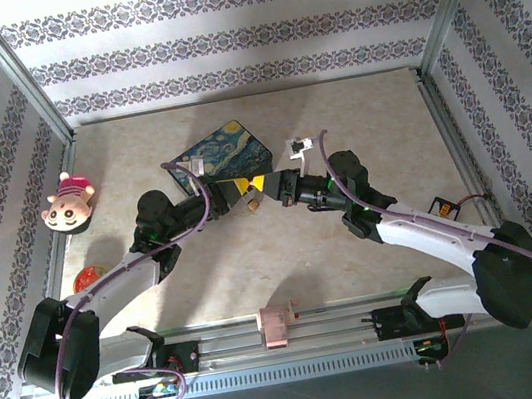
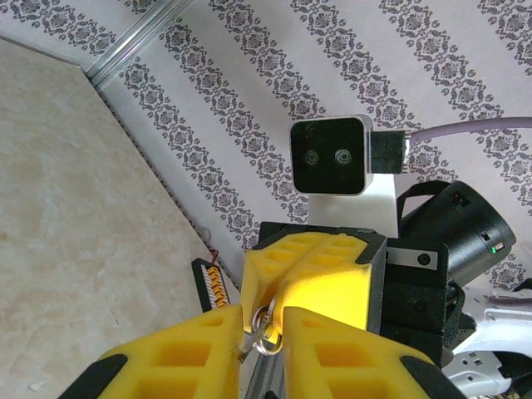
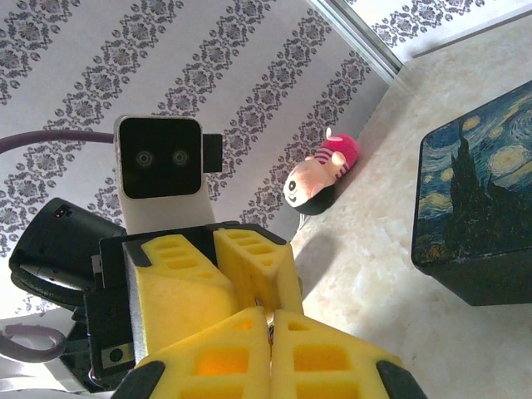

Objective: Unlock the padlock with the key

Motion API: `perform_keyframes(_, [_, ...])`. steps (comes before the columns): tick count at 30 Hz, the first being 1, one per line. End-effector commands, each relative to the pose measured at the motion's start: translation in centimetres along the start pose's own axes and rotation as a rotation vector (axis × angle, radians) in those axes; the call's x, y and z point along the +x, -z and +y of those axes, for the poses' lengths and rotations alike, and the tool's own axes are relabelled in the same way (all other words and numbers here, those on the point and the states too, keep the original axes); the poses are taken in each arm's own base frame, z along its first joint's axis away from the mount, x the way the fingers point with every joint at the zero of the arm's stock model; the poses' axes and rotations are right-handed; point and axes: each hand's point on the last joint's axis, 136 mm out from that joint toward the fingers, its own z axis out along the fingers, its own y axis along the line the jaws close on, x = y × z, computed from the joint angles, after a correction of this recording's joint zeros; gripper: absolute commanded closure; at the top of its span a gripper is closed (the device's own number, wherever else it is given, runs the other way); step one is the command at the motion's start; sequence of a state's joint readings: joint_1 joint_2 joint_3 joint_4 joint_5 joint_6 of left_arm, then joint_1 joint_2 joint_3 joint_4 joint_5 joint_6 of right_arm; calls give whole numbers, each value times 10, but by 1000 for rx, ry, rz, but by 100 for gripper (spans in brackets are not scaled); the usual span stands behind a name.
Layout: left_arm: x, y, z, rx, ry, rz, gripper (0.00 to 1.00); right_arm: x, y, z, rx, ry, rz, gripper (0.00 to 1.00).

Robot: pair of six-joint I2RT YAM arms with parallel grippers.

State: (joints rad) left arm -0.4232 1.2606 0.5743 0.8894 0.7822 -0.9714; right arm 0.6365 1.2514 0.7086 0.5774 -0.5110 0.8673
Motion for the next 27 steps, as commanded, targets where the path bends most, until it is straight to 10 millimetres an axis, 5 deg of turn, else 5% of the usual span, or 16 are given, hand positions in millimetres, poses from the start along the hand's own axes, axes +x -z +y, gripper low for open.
perform_keyframes(1, [-12,1,-15,64,-40,-28,83,-8,-1,8,-41,9,-14,100])
perform_keyframes(13, [-12,3,-15,61,-59,-32,100,-6,-2,2,-26,0,-11,100])
perform_keyframes(18, [-10,9,-15,10,-124,-6,100,-2,1,-15,61,1,-3,73])
perform_keyframes(27, [5,33,-23,-193,-320,203,100,0,17,-17,101,72,5,66])
